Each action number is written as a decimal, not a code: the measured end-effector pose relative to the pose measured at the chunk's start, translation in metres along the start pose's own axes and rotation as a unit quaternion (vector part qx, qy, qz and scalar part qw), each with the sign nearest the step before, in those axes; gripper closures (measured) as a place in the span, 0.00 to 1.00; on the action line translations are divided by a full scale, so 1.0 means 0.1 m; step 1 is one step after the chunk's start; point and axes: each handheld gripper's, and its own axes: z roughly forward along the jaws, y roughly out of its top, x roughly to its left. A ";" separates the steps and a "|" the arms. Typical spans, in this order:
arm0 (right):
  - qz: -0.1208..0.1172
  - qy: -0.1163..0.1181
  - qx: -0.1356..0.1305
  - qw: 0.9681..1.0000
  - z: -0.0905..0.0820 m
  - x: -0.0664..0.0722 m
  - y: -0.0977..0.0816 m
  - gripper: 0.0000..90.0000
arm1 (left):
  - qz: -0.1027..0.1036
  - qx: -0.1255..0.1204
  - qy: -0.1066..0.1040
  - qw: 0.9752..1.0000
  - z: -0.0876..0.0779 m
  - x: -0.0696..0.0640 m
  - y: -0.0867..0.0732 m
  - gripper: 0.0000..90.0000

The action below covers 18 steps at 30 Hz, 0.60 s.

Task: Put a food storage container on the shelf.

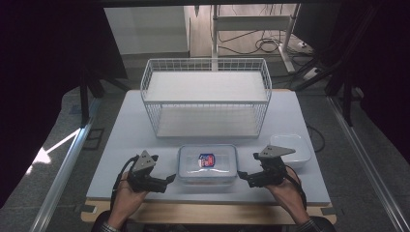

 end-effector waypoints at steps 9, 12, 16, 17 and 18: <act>0.012 0.012 0.011 1.000 0.08 0.03 0.11 0.05 | -0.019 0.017 -0.026 0.999 0.05 0.02 0.15 0.03; 0.017 0.019 0.015 1.000 0.11 0.05 0.14 0.03 | -0.035 0.010 -0.055 0.998 0.08 0.04 0.18 0.03; 0.024 0.032 0.023 0.999 0.13 0.05 0.20 0.08 | -0.040 0.008 -0.068 0.997 0.12 0.05 0.23 0.05; 0.026 0.037 0.025 0.999 0.13 0.05 0.21 0.10 | -0.043 0.007 -0.070 0.997 0.13 0.06 0.24 0.06; 0.026 0.037 0.025 0.999 0.13 0.05 0.21 0.10 | -0.043 0.007 -0.070 0.997 0.13 0.06 0.24 0.07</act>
